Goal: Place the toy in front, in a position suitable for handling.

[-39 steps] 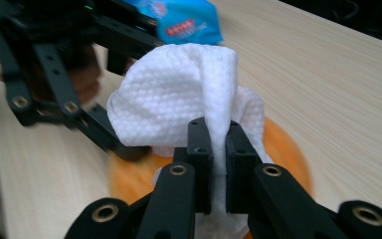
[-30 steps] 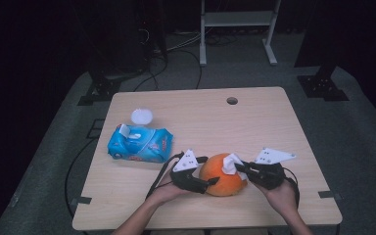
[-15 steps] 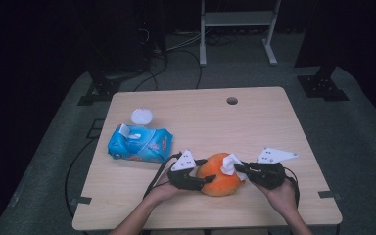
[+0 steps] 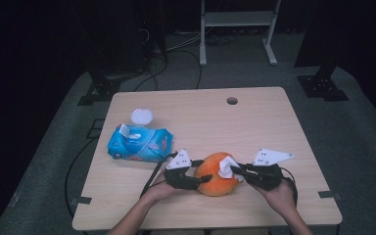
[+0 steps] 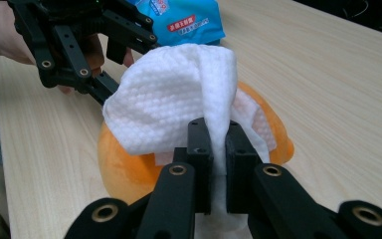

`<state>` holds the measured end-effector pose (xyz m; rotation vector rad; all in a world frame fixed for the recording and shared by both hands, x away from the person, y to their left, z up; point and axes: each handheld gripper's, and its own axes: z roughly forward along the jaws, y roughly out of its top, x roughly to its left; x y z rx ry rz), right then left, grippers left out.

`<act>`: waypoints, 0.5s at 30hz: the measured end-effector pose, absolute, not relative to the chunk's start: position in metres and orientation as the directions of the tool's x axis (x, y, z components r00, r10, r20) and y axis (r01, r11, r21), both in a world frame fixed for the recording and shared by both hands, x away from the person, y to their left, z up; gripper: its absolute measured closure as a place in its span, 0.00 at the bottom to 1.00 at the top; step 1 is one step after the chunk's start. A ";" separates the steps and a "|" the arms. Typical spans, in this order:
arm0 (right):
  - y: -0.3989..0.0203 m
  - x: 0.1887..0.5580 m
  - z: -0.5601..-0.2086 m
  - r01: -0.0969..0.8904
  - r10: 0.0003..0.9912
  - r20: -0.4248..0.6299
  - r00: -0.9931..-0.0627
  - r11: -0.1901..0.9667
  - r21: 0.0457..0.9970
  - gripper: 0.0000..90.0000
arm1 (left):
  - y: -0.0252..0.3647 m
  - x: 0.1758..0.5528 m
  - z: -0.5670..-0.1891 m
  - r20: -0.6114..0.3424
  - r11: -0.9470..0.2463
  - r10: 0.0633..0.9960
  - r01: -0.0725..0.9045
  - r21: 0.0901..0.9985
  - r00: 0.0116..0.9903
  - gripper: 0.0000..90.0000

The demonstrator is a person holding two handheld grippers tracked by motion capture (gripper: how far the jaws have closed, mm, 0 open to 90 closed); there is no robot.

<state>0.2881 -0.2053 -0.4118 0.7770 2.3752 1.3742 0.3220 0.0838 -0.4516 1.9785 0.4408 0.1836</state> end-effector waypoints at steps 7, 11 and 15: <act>-0.221 0.298 -0.425 0.383 0.648 0.009 -0.762 0.439 0.812 0.93 | 0.082 0.320 -0.451 -0.061 -0.394 0.348 0.205 0.896 0.936 0.45; -0.219 0.298 -0.418 0.358 0.638 0.035 -0.770 0.385 0.851 0.93 | 0.081 0.317 -0.451 -0.060 -0.407 0.313 0.191 0.893 0.948 0.45; -0.218 0.303 -0.424 0.399 0.630 0.100 -0.770 0.354 0.846 0.93 | 0.082 0.316 -0.451 -0.060 -0.410 0.306 0.189 0.892 0.950 0.45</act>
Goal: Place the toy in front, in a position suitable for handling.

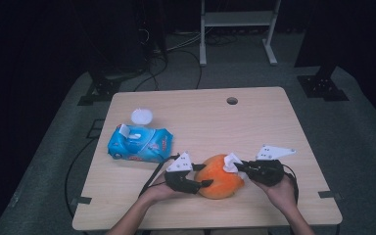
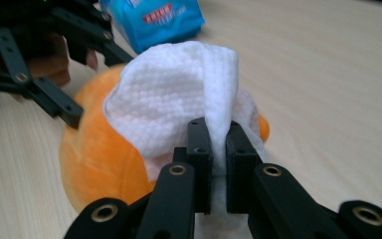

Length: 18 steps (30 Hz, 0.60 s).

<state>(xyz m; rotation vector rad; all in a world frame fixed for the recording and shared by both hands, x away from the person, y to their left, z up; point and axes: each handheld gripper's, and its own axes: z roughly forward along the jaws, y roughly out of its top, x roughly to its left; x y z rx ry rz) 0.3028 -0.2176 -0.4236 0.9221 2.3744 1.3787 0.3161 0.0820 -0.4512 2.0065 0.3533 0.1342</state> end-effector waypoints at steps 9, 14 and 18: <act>-0.218 0.295 -0.414 0.354 0.609 0.085 -0.789 0.337 0.872 0.93 | 0.074 0.309 -0.450 -0.036 -0.424 0.275 0.155 0.892 0.961 0.45; -0.213 0.297 -0.419 0.368 0.607 0.078 -0.791 0.369 0.853 0.93 | 0.075 0.310 -0.451 -0.045 -0.417 0.274 0.161 0.895 0.961 0.45; -0.227 0.302 -0.427 0.432 0.650 0.108 -0.753 0.364 0.825 0.93 | 0.074 0.309 -0.451 -0.041 -0.422 0.269 0.156 0.893 0.962 0.45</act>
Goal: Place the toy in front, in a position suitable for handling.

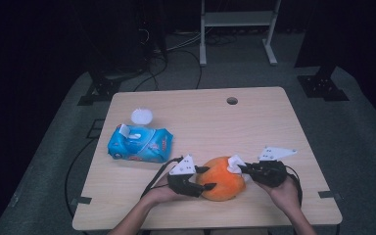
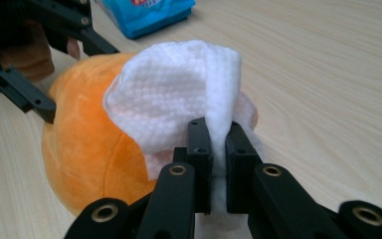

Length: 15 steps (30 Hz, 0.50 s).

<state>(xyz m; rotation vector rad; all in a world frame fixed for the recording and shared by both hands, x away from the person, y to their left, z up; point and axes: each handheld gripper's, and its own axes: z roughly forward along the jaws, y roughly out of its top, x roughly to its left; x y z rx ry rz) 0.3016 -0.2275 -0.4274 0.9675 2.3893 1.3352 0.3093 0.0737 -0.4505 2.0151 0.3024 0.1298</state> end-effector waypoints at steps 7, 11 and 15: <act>-0.215 0.295 -0.413 0.356 0.586 0.099 -0.804 0.342 0.869 0.93 | 0.073 0.308 -0.451 -0.034 -0.418 0.265 0.147 0.896 0.964 0.45; -0.224 0.301 -0.426 0.429 0.617 0.124 -0.777 0.374 0.822 0.93 | 0.070 0.306 -0.450 -0.029 -0.415 0.260 0.139 0.899 0.965 0.45; -0.228 0.298 -0.417 0.404 0.618 0.127 -0.776 0.332 0.852 0.93 | 0.066 0.304 -0.450 -0.019 -0.418 0.248 0.125 0.900 0.968 0.45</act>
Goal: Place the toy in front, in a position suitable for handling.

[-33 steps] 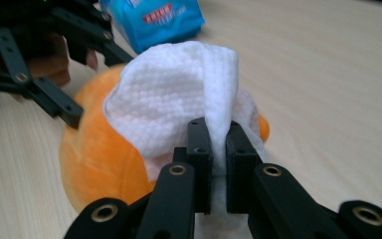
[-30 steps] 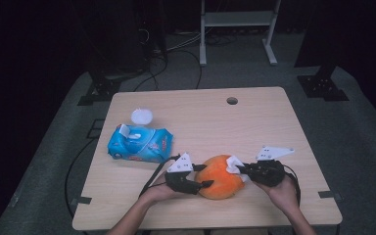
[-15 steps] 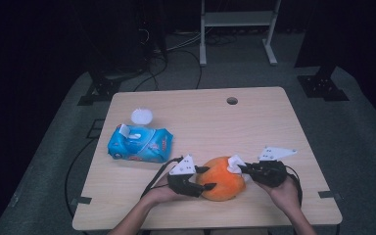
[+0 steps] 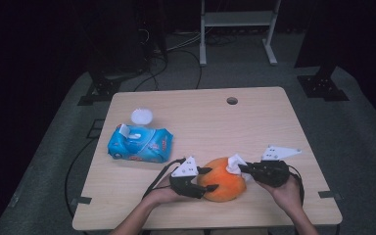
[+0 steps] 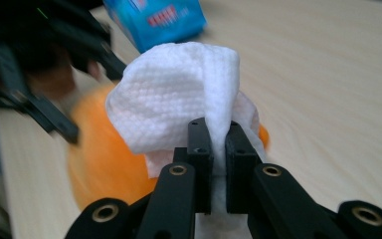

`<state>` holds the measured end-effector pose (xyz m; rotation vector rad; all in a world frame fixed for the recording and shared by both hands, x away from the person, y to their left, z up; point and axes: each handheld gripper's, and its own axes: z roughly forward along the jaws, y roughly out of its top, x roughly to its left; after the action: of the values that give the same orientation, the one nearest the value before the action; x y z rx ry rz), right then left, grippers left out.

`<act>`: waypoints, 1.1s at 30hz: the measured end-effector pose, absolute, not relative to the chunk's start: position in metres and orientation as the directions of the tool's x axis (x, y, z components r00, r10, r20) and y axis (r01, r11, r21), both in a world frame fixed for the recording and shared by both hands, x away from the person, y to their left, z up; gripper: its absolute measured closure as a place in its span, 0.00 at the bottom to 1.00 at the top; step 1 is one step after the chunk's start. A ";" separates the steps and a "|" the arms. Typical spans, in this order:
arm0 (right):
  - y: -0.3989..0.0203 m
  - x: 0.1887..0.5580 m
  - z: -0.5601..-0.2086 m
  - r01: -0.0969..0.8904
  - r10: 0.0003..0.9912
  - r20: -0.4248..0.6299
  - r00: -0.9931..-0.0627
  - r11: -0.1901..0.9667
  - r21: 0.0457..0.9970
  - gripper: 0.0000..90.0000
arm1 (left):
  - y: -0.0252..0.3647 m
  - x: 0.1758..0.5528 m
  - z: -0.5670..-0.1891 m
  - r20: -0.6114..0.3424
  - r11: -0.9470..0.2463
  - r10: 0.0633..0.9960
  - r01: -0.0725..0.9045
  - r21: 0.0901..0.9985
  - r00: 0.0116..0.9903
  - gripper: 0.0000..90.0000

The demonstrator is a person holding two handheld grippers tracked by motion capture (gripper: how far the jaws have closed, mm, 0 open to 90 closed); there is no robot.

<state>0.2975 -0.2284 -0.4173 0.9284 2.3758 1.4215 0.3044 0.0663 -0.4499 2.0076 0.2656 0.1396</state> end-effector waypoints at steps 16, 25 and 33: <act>-0.215 0.293 -0.410 0.365 0.586 0.107 -0.803 0.342 0.866 0.93 | 0.061 0.301 -0.450 -0.003 -0.426 0.231 0.104 0.899 0.973 0.45; -0.213 0.290 -0.419 0.363 0.559 0.065 -0.827 0.441 0.821 0.93 | 0.069 0.310 -0.441 -0.047 -0.397 0.268 0.155 0.905 0.962 0.22; -0.217 0.291 -0.422 0.388 0.555 0.109 -0.825 0.415 0.823 0.93 | 0.063 0.316 -0.457 -0.160 -0.388 0.267 0.258 0.885 0.950 0.20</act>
<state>0.2908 -0.2174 -0.4220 0.8379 2.4856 1.3729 0.3159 0.0634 -0.4570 1.9884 0.3762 0.0107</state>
